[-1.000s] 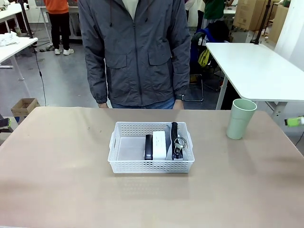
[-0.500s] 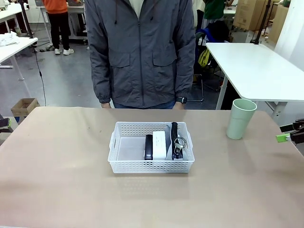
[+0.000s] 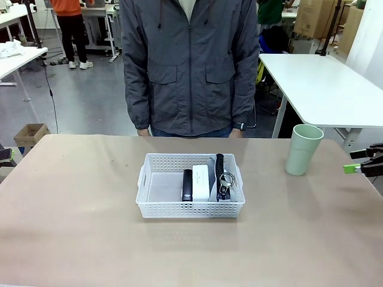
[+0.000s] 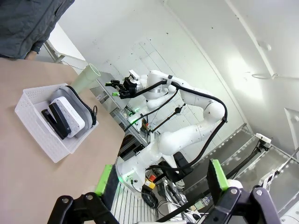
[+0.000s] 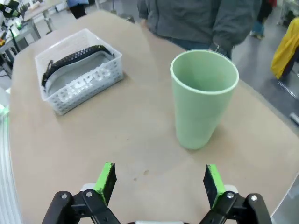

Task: Efficiently arrange items inside the basket to fit them all.
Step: Pick up the Reusable plastic cup and place it inside the Organizing basket.

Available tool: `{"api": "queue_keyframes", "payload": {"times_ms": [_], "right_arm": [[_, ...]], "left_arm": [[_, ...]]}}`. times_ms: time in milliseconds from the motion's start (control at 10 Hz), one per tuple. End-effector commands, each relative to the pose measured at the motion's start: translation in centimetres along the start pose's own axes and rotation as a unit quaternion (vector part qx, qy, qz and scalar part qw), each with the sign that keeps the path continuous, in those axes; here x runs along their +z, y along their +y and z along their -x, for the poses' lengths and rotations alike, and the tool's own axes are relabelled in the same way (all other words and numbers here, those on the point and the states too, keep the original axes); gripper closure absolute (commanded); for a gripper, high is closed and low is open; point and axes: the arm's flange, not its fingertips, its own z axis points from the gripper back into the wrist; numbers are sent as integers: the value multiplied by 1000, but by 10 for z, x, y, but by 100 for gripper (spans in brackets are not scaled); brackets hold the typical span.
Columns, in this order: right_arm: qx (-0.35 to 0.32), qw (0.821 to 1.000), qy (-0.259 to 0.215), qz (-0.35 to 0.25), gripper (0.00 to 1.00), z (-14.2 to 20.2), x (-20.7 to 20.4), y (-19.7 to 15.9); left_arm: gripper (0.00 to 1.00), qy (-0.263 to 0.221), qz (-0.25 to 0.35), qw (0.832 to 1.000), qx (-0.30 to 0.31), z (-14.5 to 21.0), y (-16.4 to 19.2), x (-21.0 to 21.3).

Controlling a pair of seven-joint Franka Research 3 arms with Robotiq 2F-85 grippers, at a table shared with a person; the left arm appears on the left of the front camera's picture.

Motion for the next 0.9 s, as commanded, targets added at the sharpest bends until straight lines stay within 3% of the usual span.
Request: {"api": "queue_keyframes", "payload": {"times_ms": [0, 300, 800], "right_arm": [[58, 997, -41, 1, 0, 29, -35, -20], [92, 993, -73, 8, 0, 44, -58, -33], [120, 989, -82, -1, 0, 69, -104, -52]], "left_arm": [[0, -11, 0, 1000, 6, 7, -8, -13], [0, -11, 0, 1000, 6, 7, -8, -13], [0, -11, 0, 1000, 6, 7, -8, -13]]}}
